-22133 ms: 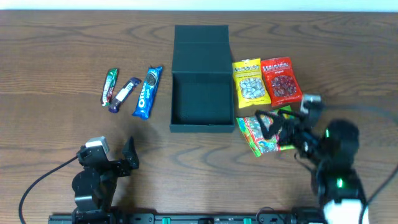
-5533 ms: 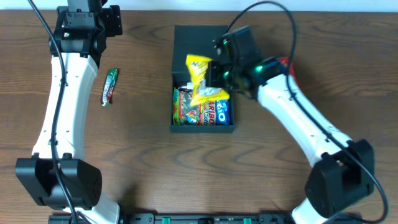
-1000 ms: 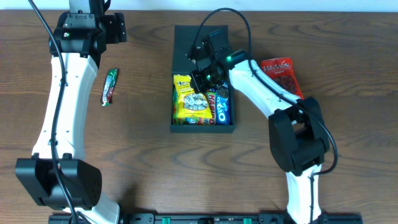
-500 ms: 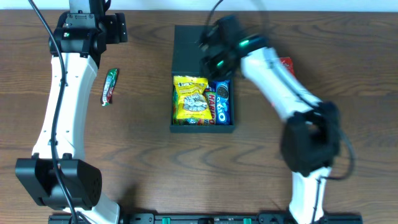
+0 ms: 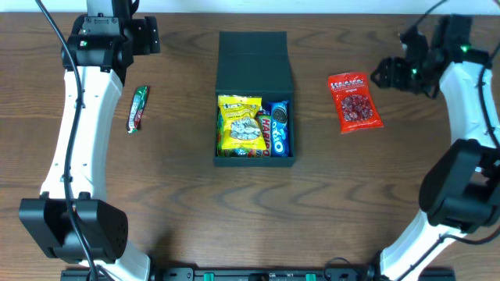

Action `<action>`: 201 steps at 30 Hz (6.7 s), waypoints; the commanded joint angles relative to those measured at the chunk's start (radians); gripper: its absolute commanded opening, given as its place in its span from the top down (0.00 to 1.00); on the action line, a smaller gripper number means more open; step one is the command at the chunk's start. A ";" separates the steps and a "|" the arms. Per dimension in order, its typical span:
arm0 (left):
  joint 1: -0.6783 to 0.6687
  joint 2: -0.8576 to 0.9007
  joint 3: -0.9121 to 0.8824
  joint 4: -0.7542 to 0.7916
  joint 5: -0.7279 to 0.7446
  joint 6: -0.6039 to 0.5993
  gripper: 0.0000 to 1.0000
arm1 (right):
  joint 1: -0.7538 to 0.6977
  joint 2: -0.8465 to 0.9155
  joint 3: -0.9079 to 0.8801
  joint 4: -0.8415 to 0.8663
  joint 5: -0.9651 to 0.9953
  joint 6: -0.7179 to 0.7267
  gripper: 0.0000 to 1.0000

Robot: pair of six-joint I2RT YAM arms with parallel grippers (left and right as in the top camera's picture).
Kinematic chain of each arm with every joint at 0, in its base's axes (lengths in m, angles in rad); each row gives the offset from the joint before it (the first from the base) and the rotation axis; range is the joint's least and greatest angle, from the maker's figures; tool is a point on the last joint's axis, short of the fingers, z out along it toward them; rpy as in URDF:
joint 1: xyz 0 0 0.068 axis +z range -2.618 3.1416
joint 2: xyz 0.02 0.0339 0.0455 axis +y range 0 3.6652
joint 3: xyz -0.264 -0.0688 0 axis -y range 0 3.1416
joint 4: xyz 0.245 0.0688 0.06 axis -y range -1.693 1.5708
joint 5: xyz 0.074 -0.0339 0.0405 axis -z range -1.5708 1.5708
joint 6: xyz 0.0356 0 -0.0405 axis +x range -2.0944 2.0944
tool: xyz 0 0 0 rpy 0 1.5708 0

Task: Pack container
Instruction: 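Reach right gripper to the red Hacks bag and grasp it, then carry the red Hacks bag left and drop it into the box, then press the red bag down into the box with right gripper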

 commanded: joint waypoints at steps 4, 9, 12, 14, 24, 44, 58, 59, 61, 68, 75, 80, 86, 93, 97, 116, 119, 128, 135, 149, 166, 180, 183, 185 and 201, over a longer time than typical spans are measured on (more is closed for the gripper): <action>0.002 0.006 0.003 -0.002 0.005 -0.007 0.05 | 0.014 0.034 -0.099 0.082 -0.047 -0.037 0.16; 0.002 0.006 0.003 -0.002 0.005 -0.007 0.05 | 0.025 0.097 -0.129 0.101 -0.045 -0.036 0.16; 0.002 0.006 0.003 -0.002 0.005 -0.007 0.05 | 0.031 0.131 -0.129 0.101 -0.045 -0.036 0.16; 0.002 0.006 0.003 -0.002 0.005 -0.007 0.05 | 0.036 0.151 -0.129 0.099 -0.047 -0.036 0.17; 0.002 0.006 0.003 -0.002 0.005 -0.007 0.05 | 0.100 0.193 -0.129 0.100 -0.047 -0.040 0.42; 0.002 0.006 0.003 0.000 0.004 -0.007 0.05 | 0.205 0.114 0.263 -0.155 -0.389 0.274 0.98; 0.002 0.006 0.003 0.005 0.004 -0.007 0.05 | 0.640 0.111 0.123 -0.140 -0.212 0.635 0.98; 0.002 0.006 0.003 0.005 0.004 -0.007 0.05 | 0.661 0.111 0.116 -0.137 -0.180 0.658 0.98; 0.002 0.006 0.003 0.005 0.004 -0.007 0.05 | 0.687 0.111 0.100 -0.128 -0.119 0.712 0.98; 0.002 0.006 0.003 0.005 0.004 -0.007 0.05 | 0.735 0.111 -0.002 -0.023 -0.048 0.795 0.98; 0.002 0.006 0.003 0.005 0.004 -0.007 0.05 | 0.749 0.098 -0.041 -0.010 -0.048 0.774 0.61; 0.002 0.006 0.003 0.005 0.004 -0.007 0.05 | 0.699 -0.011 -0.007 -0.042 -0.026 0.685 0.27; 0.002 0.006 0.003 0.005 0.004 -0.007 0.05 | 0.642 -0.206 0.007 -0.019 -0.041 0.562 0.75; 0.002 0.006 0.003 0.006 0.004 -0.007 0.05 | 0.662 -0.192 -0.021 0.086 -0.351 0.201 0.99; 0.002 0.006 0.003 0.005 0.004 -0.008 0.05 | 0.668 -0.101 -0.085 0.205 -0.446 0.188 0.99; 0.002 0.006 0.003 0.000 0.005 -0.007 0.05 | 0.697 0.256 -0.132 0.399 -0.509 0.202 0.99; 0.002 0.006 0.003 0.000 0.005 -0.007 0.05 | 0.695 0.273 -0.132 0.377 -0.508 0.183 0.99; 0.002 0.006 0.003 0.000 0.005 -0.007 0.05 | 0.678 0.200 -0.132 0.288 -0.565 0.150 0.99; 0.002 0.006 0.003 0.000 0.005 -0.007 0.05 | 0.681 0.049 -0.132 0.202 -0.565 0.055 0.99; 0.002 0.006 0.003 0.000 0.005 -0.007 0.05 | 0.761 0.108 -0.136 0.055 -0.380 -0.074 0.99; 0.002 0.006 0.003 -0.003 0.005 -0.007 0.05 | 0.695 0.042 -0.071 0.086 -0.528 -0.055 0.99; 0.002 0.006 0.003 -0.003 0.005 -0.007 0.05 | 0.679 0.188 -0.072 0.272 -0.377 -0.011 0.99; 0.002 0.006 0.003 -0.002 0.005 -0.007 0.05 | 0.676 0.222 -0.072 0.274 -0.377 -0.010 0.99; 0.002 0.006 0.003 -0.002 0.005 -0.007 0.05 | 0.676 0.223 -0.071 0.275 -0.377 -0.010 0.99; 0.002 0.006 0.003 -0.002 0.005 -0.008 0.05 | 0.653 0.199 0.046 0.290 -0.371 0.008 0.99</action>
